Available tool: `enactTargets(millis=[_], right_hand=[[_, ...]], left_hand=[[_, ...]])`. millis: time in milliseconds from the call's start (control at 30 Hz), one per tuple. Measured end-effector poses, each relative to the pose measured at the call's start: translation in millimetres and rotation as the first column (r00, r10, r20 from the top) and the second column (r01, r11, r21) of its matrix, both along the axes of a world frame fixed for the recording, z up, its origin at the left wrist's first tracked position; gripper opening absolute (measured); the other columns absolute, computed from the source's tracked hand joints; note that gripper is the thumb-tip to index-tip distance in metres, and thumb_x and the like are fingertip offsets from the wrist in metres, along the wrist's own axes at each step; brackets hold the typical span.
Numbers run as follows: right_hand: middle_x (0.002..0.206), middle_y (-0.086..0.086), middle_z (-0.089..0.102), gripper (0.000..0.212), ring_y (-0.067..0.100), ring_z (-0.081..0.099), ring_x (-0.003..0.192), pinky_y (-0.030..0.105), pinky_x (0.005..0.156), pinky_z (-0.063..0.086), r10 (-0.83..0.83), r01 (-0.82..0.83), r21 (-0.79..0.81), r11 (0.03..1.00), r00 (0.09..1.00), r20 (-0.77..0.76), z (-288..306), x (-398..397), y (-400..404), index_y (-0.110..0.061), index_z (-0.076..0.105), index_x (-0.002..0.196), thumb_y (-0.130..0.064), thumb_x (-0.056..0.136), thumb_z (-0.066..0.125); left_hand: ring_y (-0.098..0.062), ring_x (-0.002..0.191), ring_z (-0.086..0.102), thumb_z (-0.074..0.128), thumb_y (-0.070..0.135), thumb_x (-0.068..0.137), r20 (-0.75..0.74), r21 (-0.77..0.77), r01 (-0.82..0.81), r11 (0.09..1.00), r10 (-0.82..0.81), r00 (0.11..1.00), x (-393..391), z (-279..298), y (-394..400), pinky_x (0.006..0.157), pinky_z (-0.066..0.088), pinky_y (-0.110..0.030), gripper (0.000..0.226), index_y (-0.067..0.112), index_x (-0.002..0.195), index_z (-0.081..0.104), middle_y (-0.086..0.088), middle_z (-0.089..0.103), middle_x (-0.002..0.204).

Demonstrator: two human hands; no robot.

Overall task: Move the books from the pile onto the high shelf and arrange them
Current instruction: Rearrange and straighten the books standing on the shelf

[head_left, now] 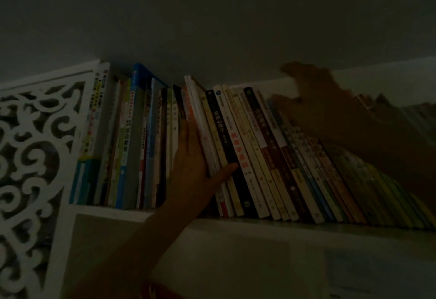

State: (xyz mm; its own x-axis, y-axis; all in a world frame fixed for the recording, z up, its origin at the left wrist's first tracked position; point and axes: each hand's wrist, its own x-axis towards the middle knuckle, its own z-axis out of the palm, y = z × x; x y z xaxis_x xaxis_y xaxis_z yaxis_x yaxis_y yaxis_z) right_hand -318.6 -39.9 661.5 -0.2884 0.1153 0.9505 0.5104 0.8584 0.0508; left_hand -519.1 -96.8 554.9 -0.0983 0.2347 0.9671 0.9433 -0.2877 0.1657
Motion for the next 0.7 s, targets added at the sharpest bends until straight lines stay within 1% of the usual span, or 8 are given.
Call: enactTargets(millis=[33,100,200,333,400,467,600,700], right_hand=[[0.128,0.011,0.047,0.045,0.029,0.047,0.114,0.036,0.091,0.040,0.049,-0.049,0.002,0.999,0.996,-0.075,-12,9,-4,-0.015,0.043,0.133,-0.035,0.093,0.051],[0.102,0.007,0.050,0.027,0.023,0.051,0.090,0.028,0.072,0.036,0.014,-0.013,0.016,1.000,0.998,-0.058,-30,15,-8,-0.009,0.054,0.112,-0.029,0.093,0.051],[0.091,0.004,0.047,0.024,0.022,0.048,0.087,0.029,0.070,0.033,-0.044,0.041,0.047,0.998,0.996,0.078,-42,-5,-10,-0.009,0.058,0.103,-0.029,0.091,0.051],[0.123,0.014,0.052,0.055,0.034,0.047,0.113,0.039,0.095,0.033,-0.111,0.099,0.175,0.980,0.992,0.061,-48,-47,-10,-0.012,0.059,0.118,-0.052,0.084,0.043],[0.139,0.017,0.043,0.063,0.038,0.038,0.128,0.046,0.107,0.024,-0.098,0.087,0.145,0.986,0.993,0.068,-49,-67,-11,-0.012,0.054,0.128,-0.053,0.082,0.041],[0.140,0.018,0.045,0.063,0.040,0.039,0.130,0.054,0.106,0.022,-0.198,0.176,0.215,0.961,0.977,0.082,-52,-84,-6,-0.014,0.056,0.126,-0.055,0.082,0.036],[0.143,0.018,0.043,0.063,0.037,0.030,0.134,0.060,0.107,0.014,-0.353,0.311,0.297,0.903,0.931,0.096,-55,-96,4,-0.018,0.051,0.130,-0.052,0.081,0.031],[0.144,0.016,0.042,0.062,0.035,0.028,0.135,0.060,0.107,0.013,-0.379,0.340,0.302,0.891,0.922,0.082,-56,-98,1,-0.018,0.051,0.131,-0.051,0.083,0.030]], left_hand=[[0.003,0.136,-0.008,0.057,0.057,0.072,0.041,0.028,-0.007,1.000,0.006,0.999,3,-2,1,0.116,0.006,-0.032,0.106,0.024,0.148,-0.010,0.011,-0.016,0.154],[0.010,0.127,-0.010,0.059,0.052,0.077,0.096,0.054,-0.044,0.998,0.038,0.995,7,-8,2,0.112,0.001,-0.029,0.099,0.024,0.149,-0.003,0.011,-0.011,0.154],[0.006,0.130,-0.002,0.055,0.059,0.072,0.116,0.002,-0.002,1.000,0.002,0.993,3,-17,-1,0.108,0.006,-0.025,0.097,0.029,0.148,0.002,0.014,-0.004,0.152],[0.016,0.118,0.003,0.062,0.056,0.077,0.006,-0.069,0.003,0.998,-0.002,1.000,-6,-17,-6,0.107,0.003,-0.019,0.089,0.047,0.134,-0.007,0.024,0.002,0.136],[0.009,0.127,0.005,0.061,0.058,0.072,-0.015,-0.070,0.007,0.998,-0.008,1.000,-6,-17,-3,0.111,0.009,-0.021,0.096,0.044,0.139,-0.006,0.022,0.003,0.141],[-0.001,0.134,0.008,0.060,0.056,0.068,0.024,-0.064,0.009,0.998,-0.007,1.000,-12,-13,-4,0.112,0.016,-0.028,0.097,0.042,0.142,-0.002,0.018,0.005,0.149],[0.010,0.121,-0.009,0.055,0.057,0.069,-0.055,-0.099,-0.169,0.981,0.165,0.985,-37,-6,-14,0.105,0.000,-0.023,0.091,0.046,0.131,-0.010,0.016,0.003,0.149],[0.014,0.115,-0.006,0.044,0.064,0.063,-0.076,-0.113,-0.150,0.982,0.142,0.987,-37,-6,-16,0.104,0.006,-0.020,0.090,0.046,0.133,-0.010,0.020,0.005,0.147]])
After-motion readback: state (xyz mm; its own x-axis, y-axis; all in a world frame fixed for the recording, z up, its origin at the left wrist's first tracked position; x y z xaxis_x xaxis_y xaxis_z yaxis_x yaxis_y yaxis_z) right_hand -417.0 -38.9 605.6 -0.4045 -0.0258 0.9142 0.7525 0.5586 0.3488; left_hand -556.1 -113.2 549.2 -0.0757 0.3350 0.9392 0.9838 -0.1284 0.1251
